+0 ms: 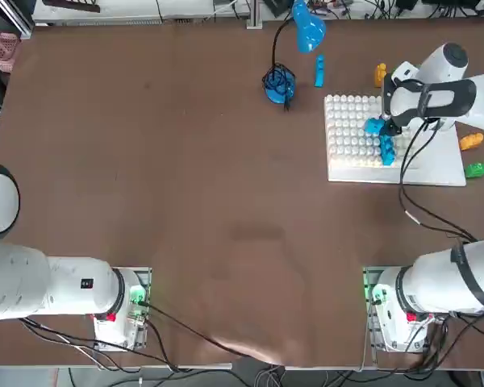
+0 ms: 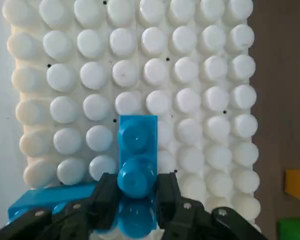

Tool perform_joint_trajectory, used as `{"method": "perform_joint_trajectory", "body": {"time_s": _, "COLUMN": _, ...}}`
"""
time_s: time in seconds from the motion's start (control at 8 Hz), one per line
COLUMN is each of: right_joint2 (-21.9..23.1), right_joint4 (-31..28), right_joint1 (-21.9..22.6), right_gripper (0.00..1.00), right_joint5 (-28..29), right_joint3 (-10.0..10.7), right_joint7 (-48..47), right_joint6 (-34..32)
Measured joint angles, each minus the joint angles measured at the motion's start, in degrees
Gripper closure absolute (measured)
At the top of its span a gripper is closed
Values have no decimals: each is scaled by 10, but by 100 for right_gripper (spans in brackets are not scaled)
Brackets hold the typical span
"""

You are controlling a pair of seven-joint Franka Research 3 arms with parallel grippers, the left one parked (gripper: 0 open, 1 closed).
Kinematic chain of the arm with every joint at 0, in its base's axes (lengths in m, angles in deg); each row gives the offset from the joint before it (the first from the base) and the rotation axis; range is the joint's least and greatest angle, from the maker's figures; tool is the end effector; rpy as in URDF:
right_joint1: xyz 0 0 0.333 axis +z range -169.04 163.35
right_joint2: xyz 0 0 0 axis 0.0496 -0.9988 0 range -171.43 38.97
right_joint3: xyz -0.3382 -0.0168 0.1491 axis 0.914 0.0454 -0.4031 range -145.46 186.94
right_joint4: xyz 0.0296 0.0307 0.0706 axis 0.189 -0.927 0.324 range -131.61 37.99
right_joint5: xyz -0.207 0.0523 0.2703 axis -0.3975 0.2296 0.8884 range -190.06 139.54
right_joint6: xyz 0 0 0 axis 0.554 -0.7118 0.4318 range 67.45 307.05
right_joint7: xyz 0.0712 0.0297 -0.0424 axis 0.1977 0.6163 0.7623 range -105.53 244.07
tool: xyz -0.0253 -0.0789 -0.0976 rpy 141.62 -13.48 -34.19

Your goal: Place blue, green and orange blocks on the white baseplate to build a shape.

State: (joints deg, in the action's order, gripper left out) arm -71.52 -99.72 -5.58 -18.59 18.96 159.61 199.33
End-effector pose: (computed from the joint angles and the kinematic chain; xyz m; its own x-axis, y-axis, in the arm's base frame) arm 0.4596 -0.0113 0.3310 0.1110 0.9920 0.0607 0.9851 -0.1180 0.1254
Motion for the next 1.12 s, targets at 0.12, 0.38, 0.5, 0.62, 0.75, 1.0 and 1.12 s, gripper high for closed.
{"method": "perform_joint_trajectory", "body": {"time_s": 0.12, "right_joint2": -2, "right_joint4": 0, "right_joint1": 0, "right_gripper": 62, "right_joint5": 0, "right_joint3": 0, "right_joint7": 0, "right_joint6": 4}}
{"method": "perform_joint_trajectory", "body": {"time_s": 0.38, "right_joint2": -2, "right_joint4": 0, "right_joint1": 0, "right_gripper": 62, "right_joint5": 0, "right_joint3": 0, "right_joint7": 0, "right_joint6": 4}}
{"method": "perform_joint_trajectory", "body": {"time_s": 0.5, "right_joint2": -2, "right_joint4": 0, "right_joint1": 0, "right_gripper": 62, "right_joint5": 0, "right_joint3": 0, "right_joint7": 0, "right_joint6": 5}}
{"method": "perform_joint_trajectory", "body": {"time_s": 0.62, "right_joint2": -2, "right_joint4": -1, "right_joint1": 0, "right_gripper": 62, "right_joint5": 0, "right_joint3": 0, "right_joint7": 0, "right_joint6": 6}}
{"method": "perform_joint_trajectory", "body": {"time_s": 0.75, "right_joint2": -2, "right_joint4": -2, "right_joint1": 0, "right_gripper": 62, "right_joint5": 3, "right_joint3": 0, "right_joint7": 0, "right_joint6": 8}}
{"method": "perform_joint_trajectory", "body": {"time_s": 1.0, "right_joint2": -2, "right_joint4": -2, "right_joint1": 0, "right_gripper": 62, "right_joint5": 19, "right_joint3": 0, "right_joint7": 0, "right_joint6": 10}}
{"method": "perform_joint_trajectory", "body": {"time_s": 1.12, "right_joint2": -2, "right_joint4": -2, "right_joint1": 0, "right_gripper": 62, "right_joint5": 22, "right_joint3": 0, "right_joint7": -1, "right_joint6": 10}}
